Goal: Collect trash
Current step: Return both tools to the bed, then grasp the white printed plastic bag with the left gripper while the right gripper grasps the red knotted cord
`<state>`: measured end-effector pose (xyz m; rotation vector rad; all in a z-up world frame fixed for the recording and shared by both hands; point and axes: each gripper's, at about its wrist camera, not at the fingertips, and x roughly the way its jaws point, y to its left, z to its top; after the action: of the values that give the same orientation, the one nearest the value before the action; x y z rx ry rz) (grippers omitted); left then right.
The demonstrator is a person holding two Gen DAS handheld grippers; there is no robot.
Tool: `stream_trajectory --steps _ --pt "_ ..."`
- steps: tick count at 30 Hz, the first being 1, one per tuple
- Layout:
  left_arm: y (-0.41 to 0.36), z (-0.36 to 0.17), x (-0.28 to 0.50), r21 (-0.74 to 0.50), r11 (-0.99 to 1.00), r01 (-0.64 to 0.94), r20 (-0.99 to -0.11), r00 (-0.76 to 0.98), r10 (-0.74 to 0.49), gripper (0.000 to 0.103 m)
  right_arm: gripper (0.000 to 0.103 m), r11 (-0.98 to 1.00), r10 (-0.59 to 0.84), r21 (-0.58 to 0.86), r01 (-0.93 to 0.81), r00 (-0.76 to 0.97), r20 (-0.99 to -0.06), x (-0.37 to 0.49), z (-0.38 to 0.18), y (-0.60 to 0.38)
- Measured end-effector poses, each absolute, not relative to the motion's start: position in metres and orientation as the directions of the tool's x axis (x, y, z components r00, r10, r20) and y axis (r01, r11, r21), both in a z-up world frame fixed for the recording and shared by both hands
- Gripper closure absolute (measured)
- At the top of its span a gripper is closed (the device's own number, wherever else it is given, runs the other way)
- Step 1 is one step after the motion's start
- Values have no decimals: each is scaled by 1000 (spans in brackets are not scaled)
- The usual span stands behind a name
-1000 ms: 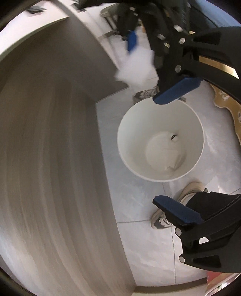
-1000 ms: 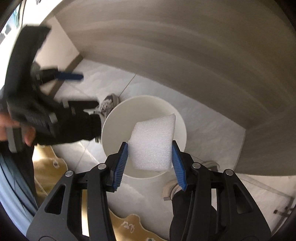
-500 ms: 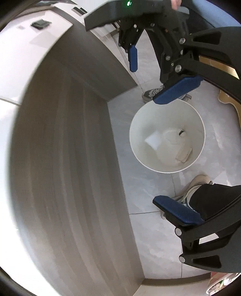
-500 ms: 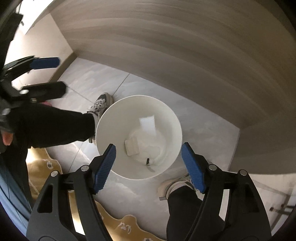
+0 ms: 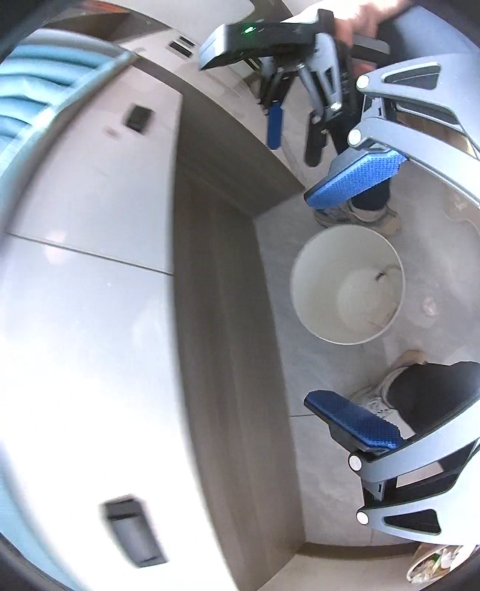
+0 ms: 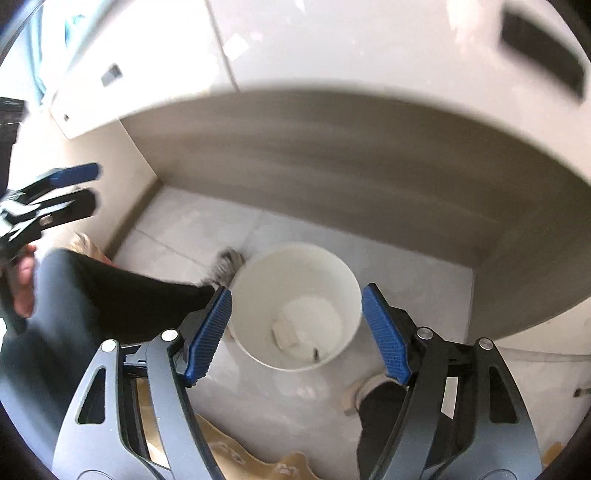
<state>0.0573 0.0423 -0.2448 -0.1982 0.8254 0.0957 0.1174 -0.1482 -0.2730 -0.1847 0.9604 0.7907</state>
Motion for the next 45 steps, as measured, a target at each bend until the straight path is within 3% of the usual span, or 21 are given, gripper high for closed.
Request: stream_trajectory --steps 2,4,5,6,11,17,25,35,37,39,40,45 --pt "39 -220 56 -122 980 -155 -710 704 23 6 34 691 575 205 -693 355 -737 105 -240 -158" --pt "35 -194 59 -98 984 -151 -688 724 43 6 23 683 609 195 -704 401 -684 97 -204 -167" --pt "34 -180 61 -88 985 -148 -675 737 50 6 10 689 616 177 -702 439 -654 94 -185 -172" --pt "32 -166 64 -78 986 -144 -660 749 57 6 5 700 620 161 -696 481 -619 92 -165 -177" --pt "20 -98 86 -52 990 -128 -581 810 75 6 5 727 638 136 -674 588 -497 101 -81 -198" --pt "11 -48 143 -42 987 -153 -533 839 108 6 5 759 612 99 -644 652 -447 124 -31 -204" --pt "9 -19 243 -71 981 -182 -588 802 106 6 5 755 631 164 -635 636 -444 167 -19 -206" --pt "35 -38 331 -75 952 -297 -702 693 161 6 5 730 659 192 -656 600 -453 206 -30 -207" --pt "39 -42 337 -104 952 -287 -723 679 126 7 5 729 657 187 -659 595 -463 214 -31 -203" --pt "46 -41 337 -128 948 -290 -716 689 115 12 5 735 646 176 -655 597 -475 223 -31 -199" --pt "49 -43 339 -136 947 -289 -723 683 105 23 5 736 642 168 -655 598 -480 229 -29 -196" --pt "54 -43 337 -163 952 -257 -720 691 64 27 5 761 591 124 -637 602 -536 260 -28 -177"
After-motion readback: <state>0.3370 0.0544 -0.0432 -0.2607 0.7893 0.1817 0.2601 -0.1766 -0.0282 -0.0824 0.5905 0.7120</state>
